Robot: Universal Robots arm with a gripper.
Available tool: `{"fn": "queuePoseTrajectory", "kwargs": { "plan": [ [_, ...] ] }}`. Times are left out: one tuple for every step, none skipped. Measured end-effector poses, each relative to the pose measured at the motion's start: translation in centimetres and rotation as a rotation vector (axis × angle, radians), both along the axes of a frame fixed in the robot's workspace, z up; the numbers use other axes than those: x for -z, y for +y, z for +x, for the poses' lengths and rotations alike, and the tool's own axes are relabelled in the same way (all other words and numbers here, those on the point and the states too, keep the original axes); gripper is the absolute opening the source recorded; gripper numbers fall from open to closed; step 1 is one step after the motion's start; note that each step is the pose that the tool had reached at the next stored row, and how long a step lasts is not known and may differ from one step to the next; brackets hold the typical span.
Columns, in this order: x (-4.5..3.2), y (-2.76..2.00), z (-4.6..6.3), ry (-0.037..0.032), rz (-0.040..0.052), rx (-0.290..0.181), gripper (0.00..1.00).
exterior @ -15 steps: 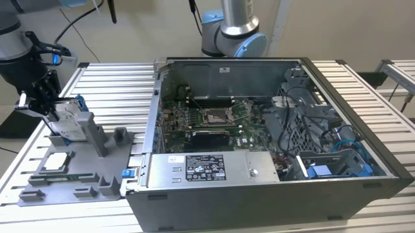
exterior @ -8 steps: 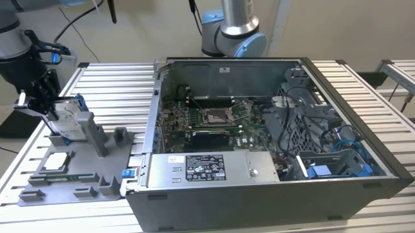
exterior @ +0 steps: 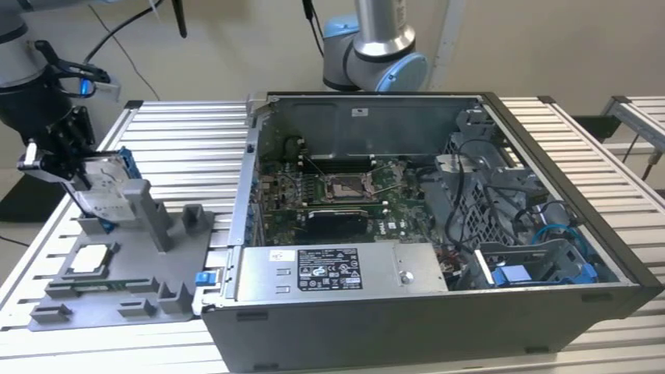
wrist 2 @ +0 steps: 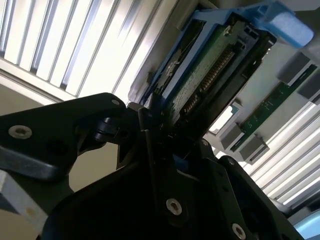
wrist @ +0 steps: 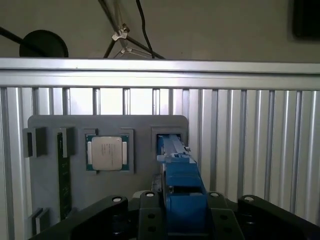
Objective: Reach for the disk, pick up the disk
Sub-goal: 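Pick up the disk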
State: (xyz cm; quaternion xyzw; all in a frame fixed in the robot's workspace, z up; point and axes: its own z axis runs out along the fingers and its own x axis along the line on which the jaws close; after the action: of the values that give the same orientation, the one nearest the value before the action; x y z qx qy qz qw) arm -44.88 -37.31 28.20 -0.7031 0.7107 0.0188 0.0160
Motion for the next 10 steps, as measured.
{"fn": "queuePoseTrajectory", "kwargs": {
  "plan": [
    [-0.04,-0.01,0.0,0.0,-0.001,0.0,0.0],
    [-0.14,-0.01,0.0,0.0002,-0.0009,0.0,0.0],
    [-0.28,0.0,0.0,0.0,0.0008,0.0,0.0],
    [-0.44,-0.01,0.0,-0.0002,0.0012,0.0,0.0],
    [-0.61,-0.01,-0.1,-0.0001,0.0012,0.0,0.0],
    [-0.75,-0.01,-0.1,-0.0001,0.0013,0.0,0.0],
    [-0.91,-0.01,-0.1,-0.0001,0.0013,0.0,0.0],
    [-1.08,-0.01,-0.1,-0.0002,0.0014,0.0,0.0],
    [-1.29,-0.01,-0.1,-0.0001,0.0015,0.0,0.0],
    [-1.54,-0.01,-0.1,-0.0002,0.0016,0.0,0.0]
  ]
}}
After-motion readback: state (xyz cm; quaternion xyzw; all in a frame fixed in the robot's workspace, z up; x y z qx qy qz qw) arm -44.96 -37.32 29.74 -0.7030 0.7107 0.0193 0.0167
